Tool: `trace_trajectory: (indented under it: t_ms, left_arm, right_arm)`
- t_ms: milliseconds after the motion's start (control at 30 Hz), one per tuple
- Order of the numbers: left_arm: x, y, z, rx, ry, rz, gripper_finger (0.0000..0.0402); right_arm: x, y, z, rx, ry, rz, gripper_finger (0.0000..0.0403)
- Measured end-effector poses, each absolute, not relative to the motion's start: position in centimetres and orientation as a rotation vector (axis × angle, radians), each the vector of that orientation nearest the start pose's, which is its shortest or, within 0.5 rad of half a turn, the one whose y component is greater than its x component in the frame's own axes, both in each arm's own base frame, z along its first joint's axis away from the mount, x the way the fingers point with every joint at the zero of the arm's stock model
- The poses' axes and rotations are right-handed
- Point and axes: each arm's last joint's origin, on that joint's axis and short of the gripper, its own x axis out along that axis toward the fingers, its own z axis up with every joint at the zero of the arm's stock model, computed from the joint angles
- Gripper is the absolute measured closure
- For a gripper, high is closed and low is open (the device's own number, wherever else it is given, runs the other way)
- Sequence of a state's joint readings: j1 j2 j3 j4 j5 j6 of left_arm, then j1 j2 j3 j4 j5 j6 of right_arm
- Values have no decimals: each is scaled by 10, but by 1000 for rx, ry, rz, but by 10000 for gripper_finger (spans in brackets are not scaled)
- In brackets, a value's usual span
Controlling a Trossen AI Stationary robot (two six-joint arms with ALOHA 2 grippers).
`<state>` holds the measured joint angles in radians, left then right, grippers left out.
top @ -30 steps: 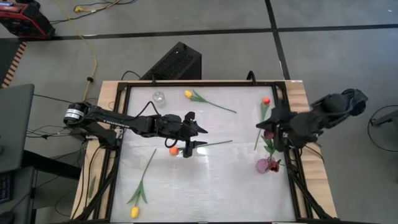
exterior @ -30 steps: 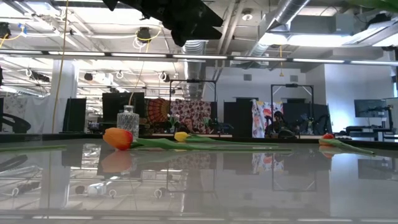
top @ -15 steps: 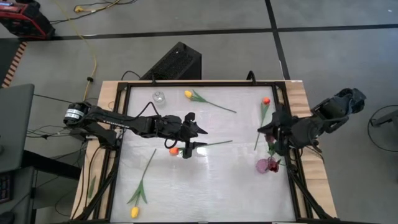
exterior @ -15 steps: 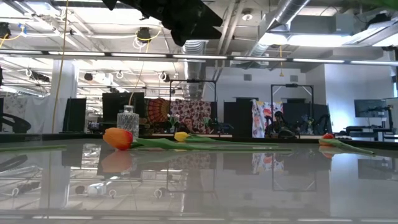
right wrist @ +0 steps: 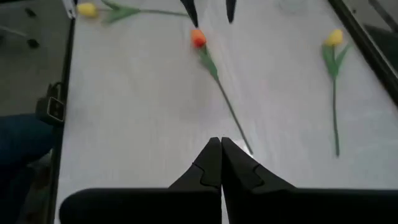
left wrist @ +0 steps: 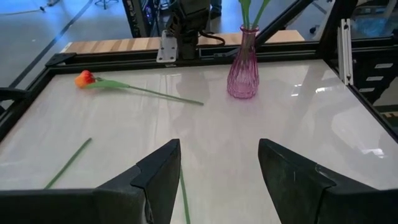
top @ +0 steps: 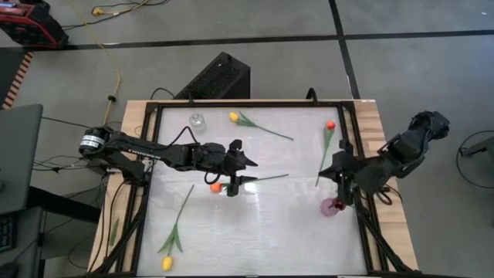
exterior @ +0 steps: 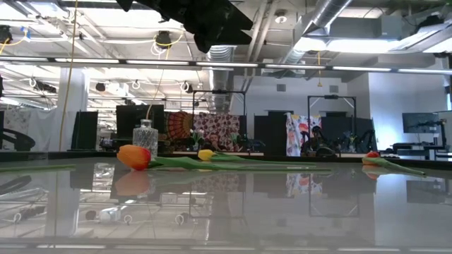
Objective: Sort flowers into vase by color
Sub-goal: Put the top orange flower into the transparent vase
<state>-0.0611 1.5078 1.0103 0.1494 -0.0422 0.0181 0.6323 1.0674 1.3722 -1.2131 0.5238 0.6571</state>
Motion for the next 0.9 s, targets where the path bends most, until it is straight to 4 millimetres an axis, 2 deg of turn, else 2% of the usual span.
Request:
trace_trajectory:
  t_ms: [133, 267, 400, 567, 667, 800, 900]
  left_arm:
    - [338, -18, 272, 39, 322, 6, 196]
    - [339, -18, 274, 38, 304, 11, 196]
    - [339, -18, 274, 35, 297, 12, 196]
    - [339, -18, 274, 15, 300, 14, 196]
    - [339, -20, 273, 6, 307, 11, 196]
    - [337, -25, 269, 14, 353, -4, 196]
    - [335, -27, 265, 20, 403, -14, 196]
  right_arm:
    - [136, 79, 415, 95, 641, -163, 377]
    - [128, 63, 435, 64, 475, -337, 377]
    - [124, 39, 439, 106, 422, -522, 377]
    - [135, 8, 434, 219, 507, -639, 377]
    - [152, -9, 416, 247, 590, -706, 376]
    - [177, -37, 375, 308, 744, -753, 376]
    - [188, -62, 348, 381, 814, -771, 376]
